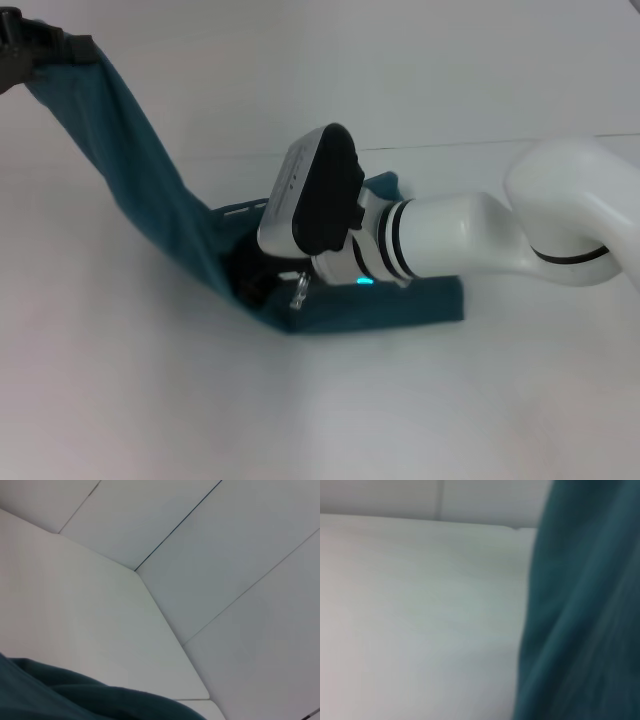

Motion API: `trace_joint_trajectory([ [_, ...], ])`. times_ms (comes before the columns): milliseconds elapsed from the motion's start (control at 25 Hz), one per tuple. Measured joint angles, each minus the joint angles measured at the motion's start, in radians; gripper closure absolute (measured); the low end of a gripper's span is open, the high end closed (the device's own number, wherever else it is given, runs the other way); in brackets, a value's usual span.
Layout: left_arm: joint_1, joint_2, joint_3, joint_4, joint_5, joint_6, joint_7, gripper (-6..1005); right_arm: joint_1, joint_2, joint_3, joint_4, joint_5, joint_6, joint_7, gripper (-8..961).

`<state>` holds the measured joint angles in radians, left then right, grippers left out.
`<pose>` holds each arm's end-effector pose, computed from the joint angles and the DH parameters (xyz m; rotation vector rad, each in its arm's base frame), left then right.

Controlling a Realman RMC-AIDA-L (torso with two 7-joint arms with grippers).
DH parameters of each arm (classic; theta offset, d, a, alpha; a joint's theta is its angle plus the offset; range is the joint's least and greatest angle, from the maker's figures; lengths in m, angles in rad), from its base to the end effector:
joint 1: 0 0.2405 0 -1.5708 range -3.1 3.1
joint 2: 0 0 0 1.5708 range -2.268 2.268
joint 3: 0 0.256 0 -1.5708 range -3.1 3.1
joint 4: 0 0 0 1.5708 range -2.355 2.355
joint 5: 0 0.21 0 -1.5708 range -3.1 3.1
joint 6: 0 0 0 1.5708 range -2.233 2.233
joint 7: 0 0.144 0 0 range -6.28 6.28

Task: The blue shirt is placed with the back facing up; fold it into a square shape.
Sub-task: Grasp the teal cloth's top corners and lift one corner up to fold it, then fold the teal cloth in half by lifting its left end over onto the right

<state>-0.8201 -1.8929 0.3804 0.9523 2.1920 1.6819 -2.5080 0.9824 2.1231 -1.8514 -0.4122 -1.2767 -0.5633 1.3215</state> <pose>-0.1862 0.4178 0.1581 -2.2957 -1.4745 -0.8438 0.1218 0.4113 -0.1449 -2.7151 0.0839 0.1768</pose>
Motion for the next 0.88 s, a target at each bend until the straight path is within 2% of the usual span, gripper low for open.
trace_joint_trajectory([
  [160,0.004,0.0,0.0,0.0,0.0,0.0,-0.001,966,-0.007,0.0,-0.006,-0.004,0.027,-0.091,-0.005,955],
  [400,0.014,-0.004,0.013,0.0,0.007,-0.007,0.004,966,-0.007,0.0,-0.005,-0.012,0.032,-0.121,-0.005,955],
  [520,0.022,-0.006,0.024,-0.002,0.009,-0.013,0.014,967,-0.046,-0.013,0.017,-0.04,0.073,-0.114,-0.002,955],
  [600,0.027,-0.007,0.042,-0.004,0.01,-0.021,0.022,967,-0.106,-0.028,0.087,-0.081,0.104,-0.112,-0.002,955],
  [720,0.026,-0.013,0.091,-0.009,0.01,-0.031,0.028,967,-0.204,-0.041,0.253,-0.137,0.105,-0.134,0.01,955],
  [880,0.004,-0.022,0.167,-0.009,0.01,-0.047,0.028,967,-0.345,-0.082,0.502,-0.188,0.1,-0.226,0.083,955],
])
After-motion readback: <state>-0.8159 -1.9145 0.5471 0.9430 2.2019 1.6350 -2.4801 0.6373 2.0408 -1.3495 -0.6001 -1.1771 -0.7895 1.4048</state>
